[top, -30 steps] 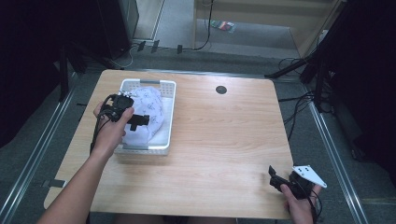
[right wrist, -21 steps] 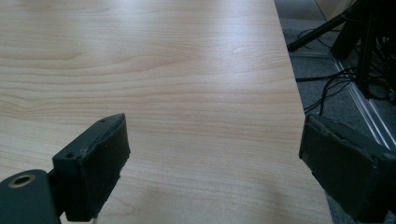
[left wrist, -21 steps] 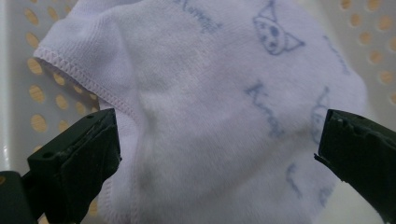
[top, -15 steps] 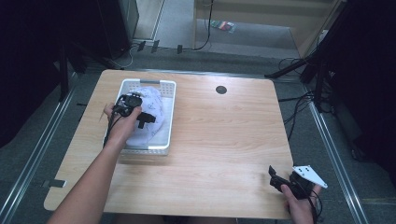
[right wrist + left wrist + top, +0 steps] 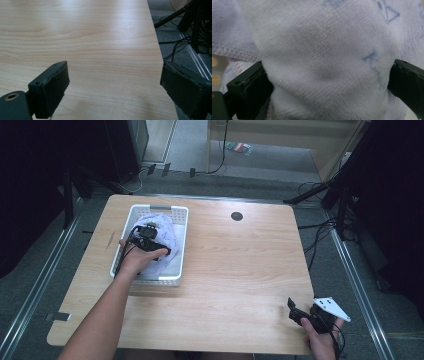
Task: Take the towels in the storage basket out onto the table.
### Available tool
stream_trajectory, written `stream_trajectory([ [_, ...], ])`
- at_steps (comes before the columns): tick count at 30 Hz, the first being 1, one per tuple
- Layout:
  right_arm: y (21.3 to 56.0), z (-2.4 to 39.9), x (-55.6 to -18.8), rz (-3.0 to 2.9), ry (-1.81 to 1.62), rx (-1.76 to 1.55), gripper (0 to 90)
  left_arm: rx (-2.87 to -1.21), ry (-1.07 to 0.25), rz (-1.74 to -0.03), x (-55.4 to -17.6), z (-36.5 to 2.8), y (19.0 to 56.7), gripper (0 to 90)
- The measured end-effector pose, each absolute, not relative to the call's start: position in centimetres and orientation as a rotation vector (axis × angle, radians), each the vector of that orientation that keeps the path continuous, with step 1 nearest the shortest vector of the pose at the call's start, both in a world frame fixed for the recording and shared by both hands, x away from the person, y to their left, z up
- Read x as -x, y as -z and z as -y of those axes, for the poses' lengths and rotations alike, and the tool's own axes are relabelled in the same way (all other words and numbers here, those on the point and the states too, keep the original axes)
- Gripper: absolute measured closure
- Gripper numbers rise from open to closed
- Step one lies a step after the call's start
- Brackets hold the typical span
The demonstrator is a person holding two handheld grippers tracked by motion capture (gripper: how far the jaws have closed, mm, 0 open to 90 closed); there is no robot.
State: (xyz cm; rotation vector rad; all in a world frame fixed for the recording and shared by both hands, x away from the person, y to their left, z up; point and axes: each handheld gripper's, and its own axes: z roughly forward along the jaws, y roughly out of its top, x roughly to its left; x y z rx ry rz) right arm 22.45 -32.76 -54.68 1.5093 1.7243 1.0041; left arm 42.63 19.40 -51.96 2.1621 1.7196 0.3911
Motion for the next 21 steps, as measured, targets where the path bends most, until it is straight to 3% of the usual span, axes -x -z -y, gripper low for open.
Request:
stream_trajectory([
  [4, 54.7, 32.8, -22.5, -1.725, -1.003, -1.509, 8.5, -2.192, -0.354, -1.734, -42.6, -19.1, 51.7, 7.0],
  [8, 54.7, 32.8, -22.5, -1.724, -1.001, -1.510, 8.6, -2.197, -0.338, -1.732, -42.4, -18.9, 51.2, 24.2],
  [10, 54.7, 32.7, -22.4, -1.724, -1.001, -1.511, 8.6, -2.182, -0.294, -1.719, -42.3, -19.0, 51.0, 37.0],
  [13, 54.7, 32.8, -22.4, -1.725, -1.002, -1.511, 8.6, -2.176, -0.286, -1.699, -42.2, -19.1, 51.0, 46.6],
  [21, 54.7, 32.8, -22.5, -1.724, -1.006, -1.515, 8.5, -2.178, -0.259, -1.646, -42.3, -19.7, 50.8, 51.1],
])
